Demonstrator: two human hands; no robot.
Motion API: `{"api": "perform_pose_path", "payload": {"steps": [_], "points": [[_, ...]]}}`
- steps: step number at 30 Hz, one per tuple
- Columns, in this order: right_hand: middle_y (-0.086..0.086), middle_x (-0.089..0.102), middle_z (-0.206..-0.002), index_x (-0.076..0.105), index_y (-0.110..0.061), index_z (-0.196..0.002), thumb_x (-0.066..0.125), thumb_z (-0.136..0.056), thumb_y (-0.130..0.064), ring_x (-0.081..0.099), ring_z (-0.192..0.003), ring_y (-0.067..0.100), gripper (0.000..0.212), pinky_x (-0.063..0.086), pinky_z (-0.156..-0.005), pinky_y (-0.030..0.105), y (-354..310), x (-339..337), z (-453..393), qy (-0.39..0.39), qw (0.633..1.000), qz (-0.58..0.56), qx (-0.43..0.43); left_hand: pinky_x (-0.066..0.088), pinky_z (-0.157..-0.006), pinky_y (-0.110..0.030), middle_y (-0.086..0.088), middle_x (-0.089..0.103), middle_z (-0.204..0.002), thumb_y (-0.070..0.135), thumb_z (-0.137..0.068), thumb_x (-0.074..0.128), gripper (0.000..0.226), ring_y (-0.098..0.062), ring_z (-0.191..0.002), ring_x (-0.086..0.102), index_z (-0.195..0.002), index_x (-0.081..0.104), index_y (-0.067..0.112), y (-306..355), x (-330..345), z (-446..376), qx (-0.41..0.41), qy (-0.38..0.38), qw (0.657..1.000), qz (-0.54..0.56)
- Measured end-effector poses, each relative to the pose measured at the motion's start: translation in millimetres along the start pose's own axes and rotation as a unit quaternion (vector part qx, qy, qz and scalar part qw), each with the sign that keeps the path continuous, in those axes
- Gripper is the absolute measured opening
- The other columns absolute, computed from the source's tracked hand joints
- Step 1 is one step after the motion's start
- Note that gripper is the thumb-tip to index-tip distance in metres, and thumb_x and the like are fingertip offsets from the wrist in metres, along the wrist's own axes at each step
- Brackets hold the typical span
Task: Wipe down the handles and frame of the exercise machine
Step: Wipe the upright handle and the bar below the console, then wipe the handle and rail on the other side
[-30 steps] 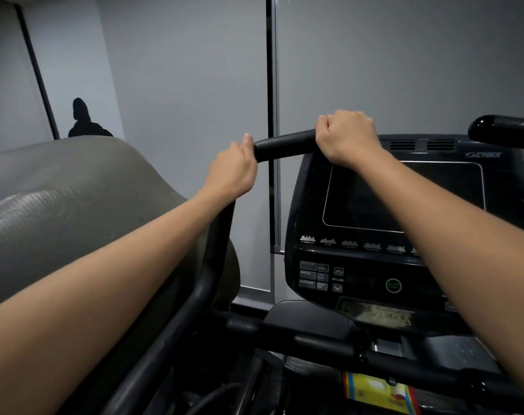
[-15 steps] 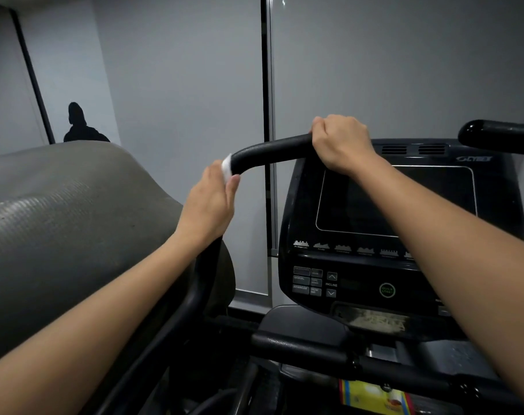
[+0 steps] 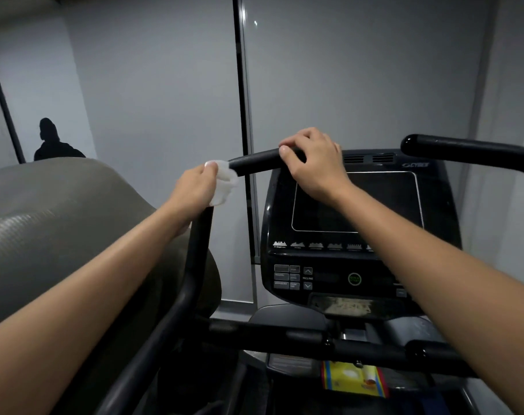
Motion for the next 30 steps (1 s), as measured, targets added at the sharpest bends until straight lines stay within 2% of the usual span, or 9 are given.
{"api": "perform_pose_path", "payload": {"steps": [3,5,7,12,14,18,22,26,30], "points": [[-0.006,0.062,-0.103,0.07,-0.026,-0.106,0.056,-0.095,-0.048,0.056,-0.098,0.011,0.028,0.044,-0.091,0.03,3,-5,24,-0.062,0.982,-0.145,0.107,0.052,-0.065,-0.026,0.001,0.07,-0.089,0.023,-0.101,0.039,0.028,-0.014,-0.072,0.066,-0.105,0.067,0.023,22,32,2,-0.061,-0.067,0.98,0.177],[-0.003,0.063,-0.105,0.067,-0.021,-0.113,0.058,-0.093,-0.056,0.06,-0.091,0.012,0.041,0.049,-0.082,0.029,4,-3,42,-0.146,0.923,-0.277,0.222,0.055,-0.067,-0.028,-0.003,0.073,-0.095,0.026,-0.103,0.037,0.03,-0.015,-0.074,0.069,-0.112,0.063,0.016,36,50,6,-0.08,-0.089,0.968,0.218],[0.002,0.066,-0.11,0.065,-0.017,-0.12,0.06,-0.09,-0.058,0.064,-0.095,0.018,0.051,0.054,-0.084,0.033,5,-6,59,-0.195,0.862,-0.362,0.296,0.051,-0.052,-0.023,-0.004,0.07,-0.083,0.022,-0.102,0.034,0.03,-0.014,-0.061,0.067,-0.109,0.06,0.011,50,69,14,-0.1,-0.126,0.949,0.272],[-0.003,0.072,-0.094,0.068,-0.016,-0.119,0.074,-0.086,-0.042,0.069,-0.08,0.012,0.042,0.058,-0.078,0.029,14,-40,86,-0.153,0.791,-0.475,0.355,0.053,-0.05,-0.022,-0.011,0.071,-0.083,0.016,-0.095,0.03,0.042,-0.021,-0.063,0.069,-0.111,0.066,0.001,75,113,34,-0.135,-0.2,0.908,0.342],[-0.002,0.074,-0.092,0.068,-0.014,-0.113,0.078,-0.085,-0.03,0.069,-0.074,0.009,0.033,0.058,-0.071,0.025,28,-55,97,-0.108,0.783,-0.482,0.379,0.053,-0.05,-0.023,-0.012,0.068,-0.087,0.017,-0.093,0.031,0.044,-0.023,-0.068,0.067,-0.121,0.062,0.002,79,132,38,-0.155,-0.213,0.897,0.356],[0.007,0.075,-0.098,0.068,-0.008,-0.109,0.075,-0.086,-0.01,0.071,-0.081,0.013,0.024,0.056,-0.062,0.024,62,-84,114,-0.025,0.768,-0.483,0.42,0.055,-0.056,-0.024,-0.008,0.067,-0.088,0.022,-0.099,0.038,0.031,-0.019,-0.068,0.066,-0.112,0.061,0.007,93,171,45,-0.16,-0.262,0.886,0.348],[0.006,0.072,-0.091,0.066,-0.007,-0.113,0.066,-0.093,-0.007,0.069,-0.078,0.012,0.02,0.058,-0.068,0.024,86,-108,117,0.01,0.756,-0.496,0.426,0.061,-0.071,-0.032,-0.021,0.066,-0.108,-0.002,-0.088,0.054,0.037,-0.027,-0.085,0.067,-0.123,0.06,-0.011,106,203,40,-0.122,-0.266,0.902,0.317],[0.006,0.071,-0.092,0.061,-0.007,-0.118,0.061,-0.095,-0.002,0.068,-0.074,0.01,0.023,0.058,-0.065,0.021,103,-127,106,0.019,0.774,-0.486,0.404,0.057,-0.066,-0.027,-0.023,0.067,-0.094,-0.015,-0.086,0.054,0.026,-0.026,-0.075,0.065,-0.109,0.066,-0.013,125,219,25,-0.049,-0.234,0.94,0.244],[0.006,0.07,-0.089,0.061,-0.006,-0.117,0.061,-0.094,-0.001,0.068,-0.069,0.009,0.024,0.057,-0.062,0.02,119,-149,97,0.052,0.789,-0.472,0.39,0.055,-0.059,-0.024,-0.013,0.068,-0.083,-0.003,-0.087,0.066,0.013,-0.021,-0.068,0.064,-0.1,0.068,0.001,145,230,7,0.008,-0.196,0.96,0.202]]}}
Point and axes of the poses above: each hand's wrist, its own z-axis away from the middle knuckle, its own x-axis out of the palm, y = z × x, the point moved 7 cm from there along -z, towards the middle knuckle
